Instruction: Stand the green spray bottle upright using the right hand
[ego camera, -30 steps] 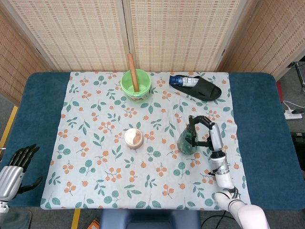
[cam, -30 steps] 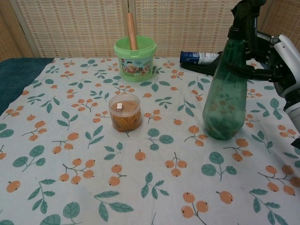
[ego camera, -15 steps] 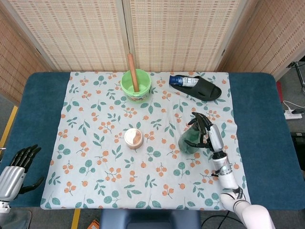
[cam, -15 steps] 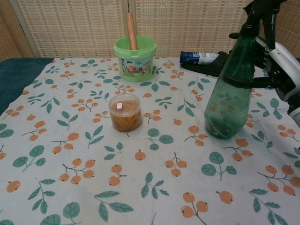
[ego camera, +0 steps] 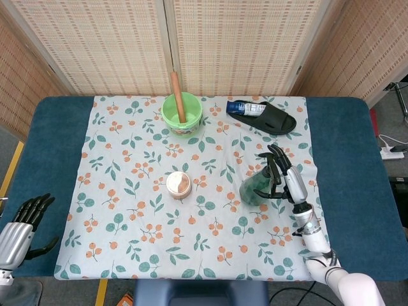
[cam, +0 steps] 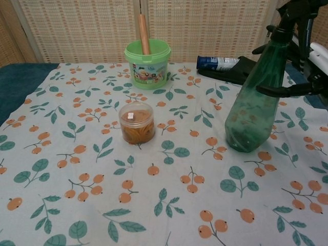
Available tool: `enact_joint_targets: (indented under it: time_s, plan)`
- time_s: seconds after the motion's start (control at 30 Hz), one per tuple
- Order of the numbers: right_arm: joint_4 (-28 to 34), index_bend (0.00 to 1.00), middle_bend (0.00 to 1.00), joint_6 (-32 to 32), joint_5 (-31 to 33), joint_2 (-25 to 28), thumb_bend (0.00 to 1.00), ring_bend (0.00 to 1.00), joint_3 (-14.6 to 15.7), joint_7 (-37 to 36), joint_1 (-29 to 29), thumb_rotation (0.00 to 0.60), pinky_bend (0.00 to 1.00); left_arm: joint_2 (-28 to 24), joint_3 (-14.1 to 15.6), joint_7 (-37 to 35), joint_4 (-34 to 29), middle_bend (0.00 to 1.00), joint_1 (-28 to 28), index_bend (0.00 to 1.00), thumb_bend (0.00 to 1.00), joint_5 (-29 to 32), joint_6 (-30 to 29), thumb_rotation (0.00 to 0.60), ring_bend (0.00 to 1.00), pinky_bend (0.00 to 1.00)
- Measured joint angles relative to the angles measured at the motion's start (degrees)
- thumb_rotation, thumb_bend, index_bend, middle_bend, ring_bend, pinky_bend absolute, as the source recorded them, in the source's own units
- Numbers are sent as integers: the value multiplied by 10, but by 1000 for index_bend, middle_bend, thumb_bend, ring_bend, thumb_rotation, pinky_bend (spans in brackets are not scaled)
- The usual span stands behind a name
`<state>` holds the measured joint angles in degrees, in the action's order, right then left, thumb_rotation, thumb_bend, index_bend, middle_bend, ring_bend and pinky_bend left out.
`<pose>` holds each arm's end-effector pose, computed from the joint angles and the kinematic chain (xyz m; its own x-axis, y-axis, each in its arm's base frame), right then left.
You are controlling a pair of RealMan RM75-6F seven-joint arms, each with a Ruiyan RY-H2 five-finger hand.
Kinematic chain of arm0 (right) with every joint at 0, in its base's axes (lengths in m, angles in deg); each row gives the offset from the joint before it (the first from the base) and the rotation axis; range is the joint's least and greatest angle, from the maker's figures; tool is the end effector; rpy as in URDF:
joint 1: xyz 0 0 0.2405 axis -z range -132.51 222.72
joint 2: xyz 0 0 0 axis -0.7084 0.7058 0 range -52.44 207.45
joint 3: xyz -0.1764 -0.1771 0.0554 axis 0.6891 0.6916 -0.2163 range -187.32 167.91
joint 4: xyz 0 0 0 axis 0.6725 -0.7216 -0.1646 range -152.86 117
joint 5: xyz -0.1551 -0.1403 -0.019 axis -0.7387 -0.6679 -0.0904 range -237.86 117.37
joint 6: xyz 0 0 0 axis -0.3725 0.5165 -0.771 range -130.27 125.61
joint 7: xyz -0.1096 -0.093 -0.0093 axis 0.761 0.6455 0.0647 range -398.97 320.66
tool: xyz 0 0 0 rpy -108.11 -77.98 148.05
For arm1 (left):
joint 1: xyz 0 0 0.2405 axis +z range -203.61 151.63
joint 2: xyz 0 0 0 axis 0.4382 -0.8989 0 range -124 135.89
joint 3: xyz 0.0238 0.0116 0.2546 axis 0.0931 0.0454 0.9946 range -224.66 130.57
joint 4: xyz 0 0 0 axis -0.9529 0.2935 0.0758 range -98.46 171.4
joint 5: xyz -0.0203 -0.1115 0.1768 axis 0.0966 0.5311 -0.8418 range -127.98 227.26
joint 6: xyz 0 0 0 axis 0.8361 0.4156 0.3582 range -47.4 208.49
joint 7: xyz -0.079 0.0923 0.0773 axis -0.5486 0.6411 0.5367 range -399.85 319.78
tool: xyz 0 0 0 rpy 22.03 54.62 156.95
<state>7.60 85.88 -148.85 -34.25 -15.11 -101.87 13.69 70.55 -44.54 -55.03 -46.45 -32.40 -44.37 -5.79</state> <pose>-0.2546 -0.3334 0.0033 -0.3432 -0.0909 0.9348 -0.8216 -0.4533 -0.3457 -0.3260 0.1711 0.1544 0.3134 0.0884 0.9455 0.9424 -0.1512 -0.2982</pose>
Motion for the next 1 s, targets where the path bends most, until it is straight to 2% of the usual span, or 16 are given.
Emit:
enact_joint_targets:
  time_s: [0.17,0.27,0.5,0.57,0.67,0.87,0.9,1.0]
  plan:
    - [81,0,132,-10,-12,58,0,0,18,41,11,600,10,-1,0,5,-4,0,-1,1,255,1,3,600,0,0]
    - [151,0,100,-23,-20,105,0,0,31,76,17,600,0,-2,1,7,-6,0,-2,1,255,-2,2,600,0,0]
    - [342,0,51,-70,-20,249,0,0,56,215,35,600,0,-3,0,5,-7,0,-1,1,255,-3,-1,600,0,0]
    - [376,0,50,-80,-14,281,0,0,60,264,41,600,0,-3,1,4,-7,0,-2,1,254,-4,0,600,0,0]
    - [420,0,34,-97,7,325,0,0,65,365,53,600,0,-3,0,2,-6,0,-2,1,255,-1,1,600,0,0]
    - [492,0,0,-98,94,374,12,0,58,639,89,600,0,-2,-3,2,-4,0,0,1,254,5,-1,600,0,0]
    - [500,0,0,-96,115,378,31,0,54,692,96,600,0,-3,-3,2,-6,0,-1,1,254,4,-1,600,0,0]
    - [507,0,0,-96,147,386,141,0,45,784,109,600,0,-4,-3,7,-11,0,-2,1,255,0,-2,600,0,0]
